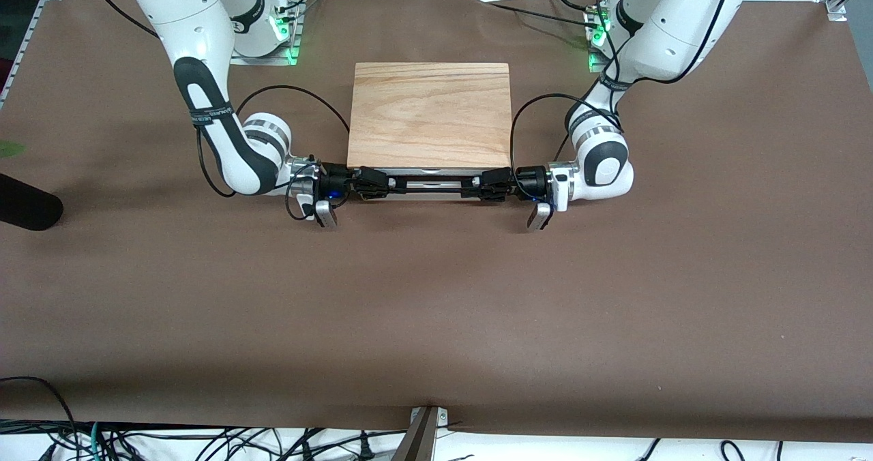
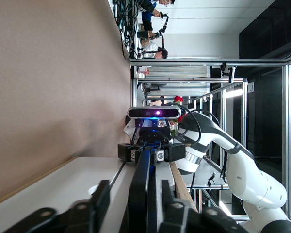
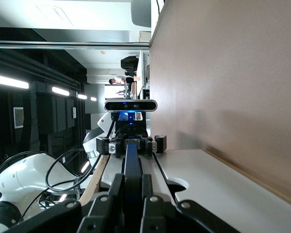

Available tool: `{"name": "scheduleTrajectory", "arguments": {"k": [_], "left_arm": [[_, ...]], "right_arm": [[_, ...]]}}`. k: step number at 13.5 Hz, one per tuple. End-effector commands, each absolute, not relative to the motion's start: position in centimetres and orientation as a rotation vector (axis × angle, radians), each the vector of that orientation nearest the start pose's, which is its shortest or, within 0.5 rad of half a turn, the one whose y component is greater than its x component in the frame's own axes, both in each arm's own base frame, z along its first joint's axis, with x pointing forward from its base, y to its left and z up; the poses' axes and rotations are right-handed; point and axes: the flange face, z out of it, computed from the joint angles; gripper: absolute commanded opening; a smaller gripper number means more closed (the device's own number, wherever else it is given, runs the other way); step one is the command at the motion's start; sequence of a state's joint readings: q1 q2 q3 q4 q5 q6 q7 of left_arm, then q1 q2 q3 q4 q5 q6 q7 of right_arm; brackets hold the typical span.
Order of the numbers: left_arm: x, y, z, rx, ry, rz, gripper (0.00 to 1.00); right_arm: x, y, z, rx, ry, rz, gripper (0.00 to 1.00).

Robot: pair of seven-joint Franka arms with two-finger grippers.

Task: Pull top drawer with both arms simultaneously
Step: 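Pull the handle outward from the cabinet with both grippers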

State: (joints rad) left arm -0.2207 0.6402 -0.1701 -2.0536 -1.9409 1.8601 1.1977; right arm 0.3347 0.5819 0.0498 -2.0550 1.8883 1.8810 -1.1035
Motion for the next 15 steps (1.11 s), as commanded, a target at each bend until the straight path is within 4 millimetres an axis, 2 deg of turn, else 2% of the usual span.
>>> {"name": "scheduleTrajectory", "arguments": {"k": [1, 2, 3, 4, 6, 10, 15], "left_arm": [[48.5, -28.8, 14.7, 1.592, 0.055, 0.077, 0.29], [48.3, -28.8, 14.7, 1.592, 0.054, 0.074, 0.25], [48.3, -28.7, 14.8, 1.593, 0.054, 0.075, 0.15], [48.1, -28.7, 14.7, 1.595, 0.056, 0.071, 0.12], [47.9, -28.6, 14.5, 1.596, 0.06, 0.068, 0.0], [47.8, -28.6, 14.3, 1.598, 0.062, 0.063, 0.0], [48.4, -28.2, 14.4, 1.59, 0.066, 0.076, 0.0]], "right_arm": [[51.5, 29.0, 17.4, -1.659, 0.038, -0.039, 0.0], [51.6, 29.1, 17.4, -1.659, 0.037, -0.041, 0.0], [51.6, 29.1, 17.4, -1.658, 0.038, -0.041, 0.0], [51.6, 29.1, 17.4, -1.658, 0.038, -0.041, 0.0], [51.7, 29.1, 17.6, -1.657, 0.036, -0.044, 0.0], [52.0, 29.0, 18.0, -1.635, 0.036, -0.038, 0.0], [53.7, 28.9, 18.1, -1.613, 0.027, -0.049, 0.0]]}}
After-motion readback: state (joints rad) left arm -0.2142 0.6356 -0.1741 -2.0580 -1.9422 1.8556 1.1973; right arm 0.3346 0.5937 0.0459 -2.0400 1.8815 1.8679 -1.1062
